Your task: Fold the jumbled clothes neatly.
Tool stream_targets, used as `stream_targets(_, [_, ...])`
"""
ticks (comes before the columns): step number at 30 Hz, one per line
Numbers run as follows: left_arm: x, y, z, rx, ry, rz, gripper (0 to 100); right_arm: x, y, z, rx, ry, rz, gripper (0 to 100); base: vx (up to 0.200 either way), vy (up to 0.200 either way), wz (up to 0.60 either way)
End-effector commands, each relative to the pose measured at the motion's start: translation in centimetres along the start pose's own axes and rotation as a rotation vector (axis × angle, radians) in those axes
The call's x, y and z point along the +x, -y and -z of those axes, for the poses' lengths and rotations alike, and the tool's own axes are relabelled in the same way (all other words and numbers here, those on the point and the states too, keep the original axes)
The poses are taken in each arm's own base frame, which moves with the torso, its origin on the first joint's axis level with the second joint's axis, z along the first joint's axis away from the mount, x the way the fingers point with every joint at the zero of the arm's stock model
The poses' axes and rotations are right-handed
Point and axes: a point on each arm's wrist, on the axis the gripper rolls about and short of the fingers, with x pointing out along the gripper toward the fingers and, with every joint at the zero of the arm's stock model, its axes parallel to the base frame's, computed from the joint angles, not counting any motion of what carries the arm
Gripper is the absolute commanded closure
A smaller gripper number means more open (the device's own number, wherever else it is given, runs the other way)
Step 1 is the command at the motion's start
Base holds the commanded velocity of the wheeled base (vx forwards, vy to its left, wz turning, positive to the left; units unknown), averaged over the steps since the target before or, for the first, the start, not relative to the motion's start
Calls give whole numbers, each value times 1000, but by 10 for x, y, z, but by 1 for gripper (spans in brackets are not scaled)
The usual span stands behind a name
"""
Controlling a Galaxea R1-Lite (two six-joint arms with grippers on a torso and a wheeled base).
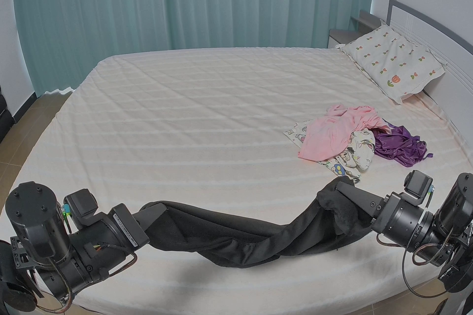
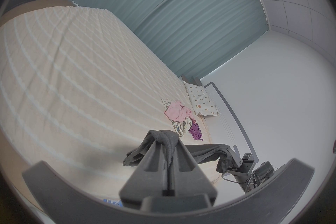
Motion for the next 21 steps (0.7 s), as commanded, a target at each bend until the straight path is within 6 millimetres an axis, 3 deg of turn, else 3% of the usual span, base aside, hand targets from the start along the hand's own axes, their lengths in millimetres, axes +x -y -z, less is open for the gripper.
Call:
stream_targets(1, [0,-1,0,0,-1,-2,100,-1,0,0,2,1,-1,100,0,200,0])
stream_targets(12, [0,-4,3,6,-12,-15,100,0,4,-2,3,9,19,100,0,200,0])
stream_targets(21, [0,-3,3,7,-25,-6,100,-4,8,-2,1,3,35,100,-22,0,0])
